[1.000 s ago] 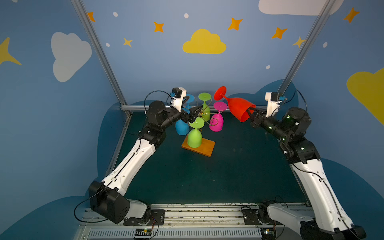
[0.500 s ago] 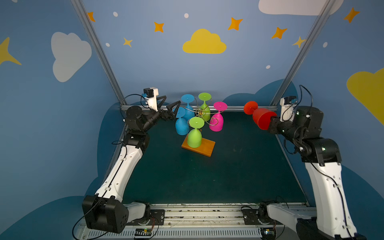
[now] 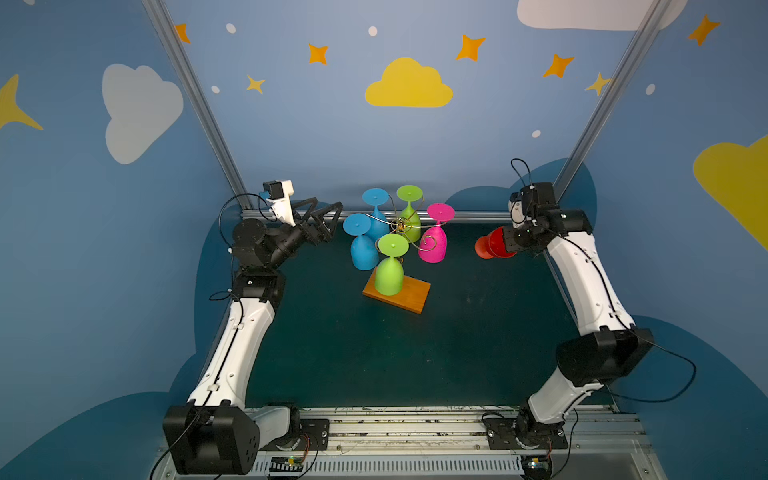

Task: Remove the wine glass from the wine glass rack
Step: 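Lower the red glass with the right gripper upright onto the table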

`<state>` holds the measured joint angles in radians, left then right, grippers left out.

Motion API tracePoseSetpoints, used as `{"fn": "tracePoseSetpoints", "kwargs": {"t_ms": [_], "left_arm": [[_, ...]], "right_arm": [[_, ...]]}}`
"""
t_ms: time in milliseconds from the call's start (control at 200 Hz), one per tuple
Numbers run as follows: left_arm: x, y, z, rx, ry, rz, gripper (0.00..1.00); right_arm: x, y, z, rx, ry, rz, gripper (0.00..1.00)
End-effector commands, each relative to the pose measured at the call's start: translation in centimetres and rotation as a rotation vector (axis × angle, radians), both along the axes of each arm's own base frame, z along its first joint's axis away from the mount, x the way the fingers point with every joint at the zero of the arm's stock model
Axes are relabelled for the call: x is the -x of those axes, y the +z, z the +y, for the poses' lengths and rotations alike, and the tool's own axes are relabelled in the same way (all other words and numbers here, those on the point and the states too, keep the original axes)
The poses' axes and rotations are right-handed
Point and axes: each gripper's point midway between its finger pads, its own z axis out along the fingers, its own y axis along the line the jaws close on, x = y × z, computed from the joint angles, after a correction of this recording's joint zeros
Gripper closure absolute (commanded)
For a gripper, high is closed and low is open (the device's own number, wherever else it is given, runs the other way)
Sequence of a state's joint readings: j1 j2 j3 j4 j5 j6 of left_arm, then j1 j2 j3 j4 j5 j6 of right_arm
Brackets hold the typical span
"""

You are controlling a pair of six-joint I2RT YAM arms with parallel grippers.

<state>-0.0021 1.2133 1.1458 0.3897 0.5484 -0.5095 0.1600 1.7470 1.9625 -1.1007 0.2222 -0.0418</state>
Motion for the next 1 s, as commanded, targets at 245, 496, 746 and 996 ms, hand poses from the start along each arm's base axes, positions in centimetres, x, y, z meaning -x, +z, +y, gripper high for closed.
{"fn": "tracePoseSetpoints", "kwargs": {"t_ms": [245,496,746,996], "left_arm": [[2.2,1.2,1.3,-0.025,0.097,-0.05,0.01],[2.6,1.2,1.4,-0.039,0.105,-0.056,0.01],[2.5,1.1,1.4,-0.045,0.108,-0.054,0.01],[2.3,1.0,1.3,-0.046,0.103,-0.043,0.01]], "right_arm": [[-2.9,-5.5,1.7,0.081,0.066,0.227,1.0],[-4.2,-9.5,2.6,0.084,0.088,0.326,1.0],[-4.9,-11.8,3.0,0.075,0.092,0.37,1.0],[-5.4,-12.0,3.8,0.018,0.099,0.358,0.85]]}}
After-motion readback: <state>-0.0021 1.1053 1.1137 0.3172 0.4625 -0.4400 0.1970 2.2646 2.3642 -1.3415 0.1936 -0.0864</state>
